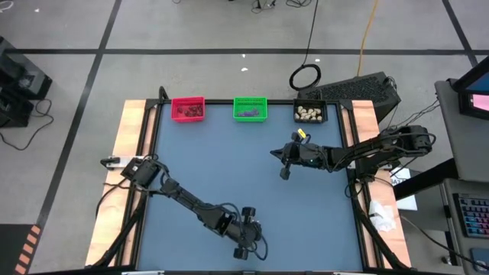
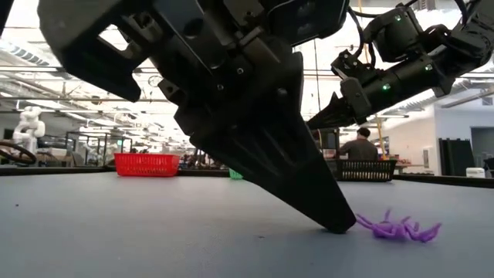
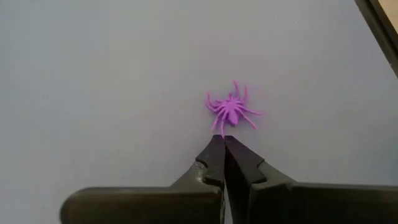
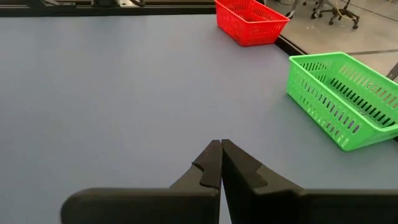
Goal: Sort Halloween decoration
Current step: Put the purple spider toy into the green bin
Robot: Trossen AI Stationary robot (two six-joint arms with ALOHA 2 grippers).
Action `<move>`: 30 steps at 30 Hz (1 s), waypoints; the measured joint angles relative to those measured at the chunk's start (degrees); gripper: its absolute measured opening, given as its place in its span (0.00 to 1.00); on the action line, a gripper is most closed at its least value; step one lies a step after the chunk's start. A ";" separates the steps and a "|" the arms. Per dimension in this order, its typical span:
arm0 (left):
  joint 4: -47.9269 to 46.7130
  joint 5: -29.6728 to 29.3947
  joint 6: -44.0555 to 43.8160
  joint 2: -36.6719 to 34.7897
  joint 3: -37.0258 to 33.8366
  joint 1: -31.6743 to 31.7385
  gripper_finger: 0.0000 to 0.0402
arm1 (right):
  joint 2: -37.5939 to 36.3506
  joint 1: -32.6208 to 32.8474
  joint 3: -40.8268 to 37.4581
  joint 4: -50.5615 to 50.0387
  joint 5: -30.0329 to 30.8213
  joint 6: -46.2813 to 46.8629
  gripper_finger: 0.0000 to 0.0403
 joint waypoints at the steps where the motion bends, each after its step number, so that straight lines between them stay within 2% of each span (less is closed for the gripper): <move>1: -0.08 0.02 0.00 -0.11 -0.01 0.09 0.00 | 0.00 0.00 0.00 0.01 0.00 0.00 0.00; 7: -4.84 -1.79 1.04 -2.59 -0.28 1.17 0.00 | 0.00 0.00 0.00 0.94 0.00 -0.87 0.00; 21: -9.45 -3.50 2.91 -6.70 -0.15 1.83 0.00 | 0.00 0.00 0.02 1.31 0.00 -1.19 0.00; 27: -7.19 -0.11 2.09 -6.97 -0.14 1.85 0.00 | 0.02 0.19 0.02 1.30 -0.02 -1.11 0.00; 30: -6.73 0.09 3.91 -6.85 -0.15 1.05 0.05 | 0.02 0.37 0.02 1.29 -0.02 -1.19 0.00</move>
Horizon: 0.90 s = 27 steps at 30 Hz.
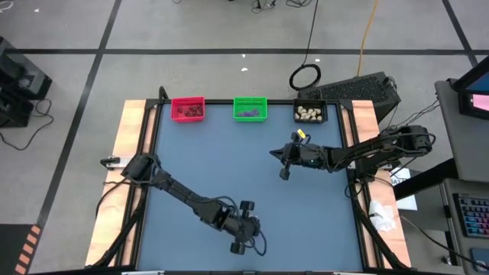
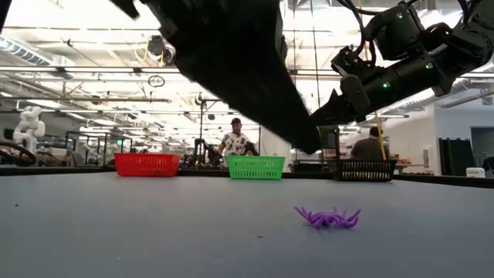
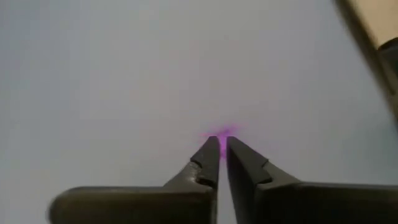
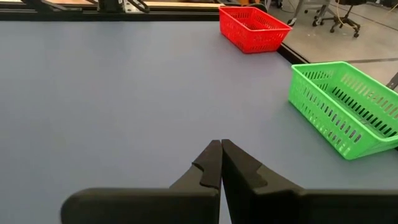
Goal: Sort Halloween decoration
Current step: Put the purple spider toy into the green bin
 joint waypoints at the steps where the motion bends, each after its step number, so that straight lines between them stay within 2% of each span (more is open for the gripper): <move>1: 0.64 -0.06 0.19 0.00 0.00 -0.18 0.08 | -0.02 0.02 0.00 0.02 0.00 0.02 0.00; 8: 3.30 -1.55 -5.52 1.60 0.00 -0.70 0.32 | 0.00 0.02 0.00 0.03 0.00 0.26 0.00; 12: 4.35 -1.65 -7.82 3.49 0.00 -0.69 0.41 | 0.00 0.02 -0.02 -0.08 0.00 0.50 0.00; 22: 5.34 -1.07 -10.45 5.67 0.03 -0.37 0.43 | 0.00 0.02 0.00 0.50 0.00 0.39 0.00; 27: 5.36 -1.53 -11.36 6.12 0.09 0.14 0.37 | 0.00 0.02 0.00 0.50 0.00 0.50 0.00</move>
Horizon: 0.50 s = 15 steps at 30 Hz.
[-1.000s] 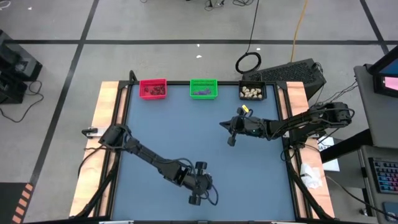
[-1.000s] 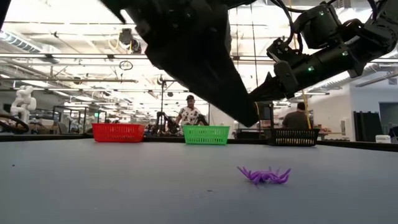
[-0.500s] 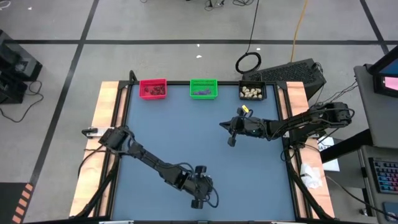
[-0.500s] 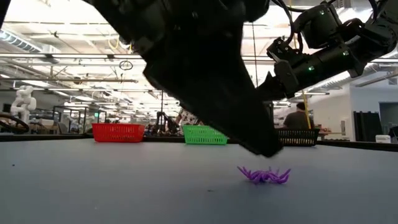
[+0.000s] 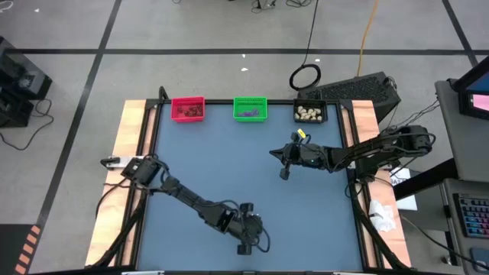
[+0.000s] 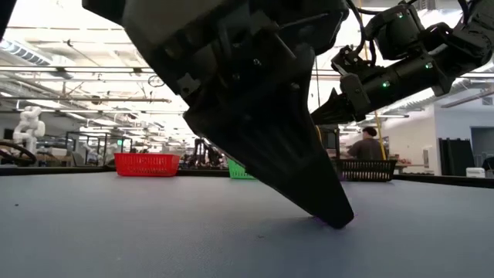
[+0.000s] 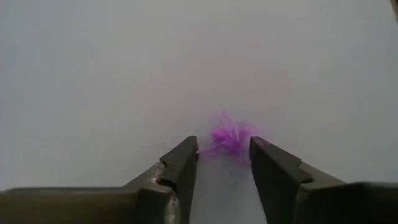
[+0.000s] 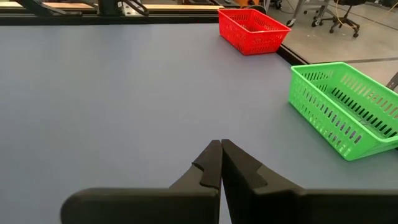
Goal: Sort Halloween decoration
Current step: Put the purple spider toy into the green bin
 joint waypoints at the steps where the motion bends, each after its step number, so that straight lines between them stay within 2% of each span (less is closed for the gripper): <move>1: 0.12 -0.06 0.20 0.24 0.04 0.14 0.34 | 0.00 0.02 0.00 0.00 0.00 0.00 0.00; 10: 0.88 0.30 3.09 1.62 0.24 0.32 0.03 | 0.00 0.26 0.00 0.00 -0.01 -0.09 0.00; 15: 0.96 -0.42 4.50 1.36 0.13 0.34 0.00 | 0.00 0.28 0.00 0.00 0.00 -0.17 0.00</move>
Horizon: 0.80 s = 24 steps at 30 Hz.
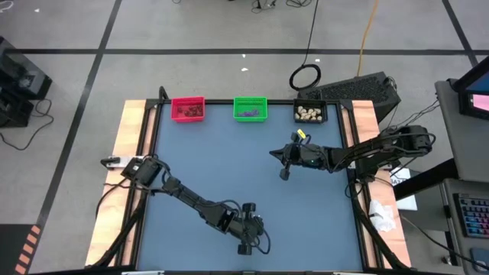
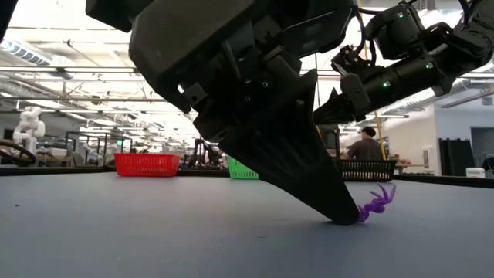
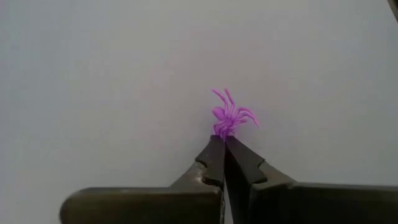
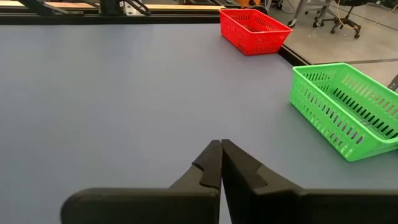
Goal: Sort Halloween decoration
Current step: Put the purple spider toy into the green bin
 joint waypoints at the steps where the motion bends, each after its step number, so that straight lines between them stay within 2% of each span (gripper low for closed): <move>1: -0.12 -0.02 0.00 -0.21 0.00 0.00 0.00 | 0.00 0.02 0.00 0.00 0.00 0.00 0.00; 8: -2.39 -1.02 1.93 -1.92 -0.28 0.23 0.00 | 0.00 0.02 0.00 -0.01 0.00 0.00 0.00; 17: -14.27 -6.39 3.48 -9.17 -0.33 2.52 0.00 | 0.00 0.02 0.00 -0.01 0.00 0.00 0.00; 24: -21.51 -10.53 5.68 -15.12 -0.33 7.50 0.00 | 0.00 0.02 0.00 -0.03 0.00 0.00 0.00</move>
